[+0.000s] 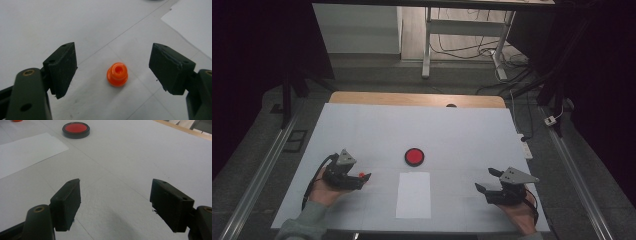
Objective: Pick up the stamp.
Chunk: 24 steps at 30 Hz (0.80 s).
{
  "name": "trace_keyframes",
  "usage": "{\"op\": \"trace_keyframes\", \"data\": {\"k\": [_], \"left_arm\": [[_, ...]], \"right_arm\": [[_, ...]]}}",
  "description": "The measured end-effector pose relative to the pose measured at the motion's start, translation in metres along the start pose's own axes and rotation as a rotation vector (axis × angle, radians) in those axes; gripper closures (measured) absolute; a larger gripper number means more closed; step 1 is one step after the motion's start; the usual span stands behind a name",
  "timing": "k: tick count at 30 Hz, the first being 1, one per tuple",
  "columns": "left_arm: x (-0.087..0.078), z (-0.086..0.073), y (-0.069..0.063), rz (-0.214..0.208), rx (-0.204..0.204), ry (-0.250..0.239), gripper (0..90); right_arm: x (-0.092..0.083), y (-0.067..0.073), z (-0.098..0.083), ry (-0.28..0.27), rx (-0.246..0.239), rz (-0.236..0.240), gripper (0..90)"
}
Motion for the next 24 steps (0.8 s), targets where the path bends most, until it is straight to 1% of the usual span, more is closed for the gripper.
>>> {"op": "trace_keyframes", "data": {"k": [3,8,10,11,13,15,16,17,18,20,24], "left_arm": [[0.000,-0.005,0.002,-0.012,-0.005,-0.002,24.5],[0.003,-0.009,0.002,-0.028,0.002,-0.002,30.8],[0.004,-0.010,0.001,-0.027,0.011,-0.001,32.7],[0.004,-0.010,0.001,-0.026,0.011,-0.005,34.0],[0.005,-0.011,0.001,-0.018,0.016,-0.009,36.7],[0.006,-0.012,0.001,-0.015,0.016,-0.010,37.5],[0.006,-0.012,0.001,-0.019,0.013,-0.010,39.4],[0.007,-0.012,0.001,-0.019,0.015,-0.007,39.4],[0.008,-0.013,0.001,-0.012,0.018,-0.005,41.4],[0.009,-0.013,0.000,-0.011,0.028,-0.002,42.4],[0.012,-0.015,-0.002,-0.012,0.040,-0.003,49.9]], "right_arm": [[0.001,0.001,0.000,0.003,0.000,0.004,24.4],[0.002,0.001,-0.001,0.000,-0.001,0.007,24.6],[0.002,0.000,-0.001,0.000,-0.002,0.007,24.6],[0.002,-0.001,-0.002,0.006,-0.004,-0.002,24.6],[0.003,0.000,-0.001,0.001,0.000,0.005,24.7],[0.003,0.000,-0.001,0.001,-0.001,0.005,24.7],[0.003,0.000,-0.001,0.003,-0.003,0.005,24.8],[0.003,0.000,-0.001,0.003,-0.003,0.005,24.8],[0.003,0.000,-0.001,0.000,0.000,0.003,24.8],[0.003,0.000,-0.001,0.001,-0.001,0.002,24.8],[0.003,0.000,-0.002,0.002,-0.003,0.006,24.9]]}}
Point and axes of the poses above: each handheld gripper's, and its own axes: x roughly forward along the jaws, z roughly out of its top, y roughly to its left, the point moved 10 cm from there along x, roughly forward along the jaws, and after that the axes turned 13 degrees about -x, right-handed, at the moved point
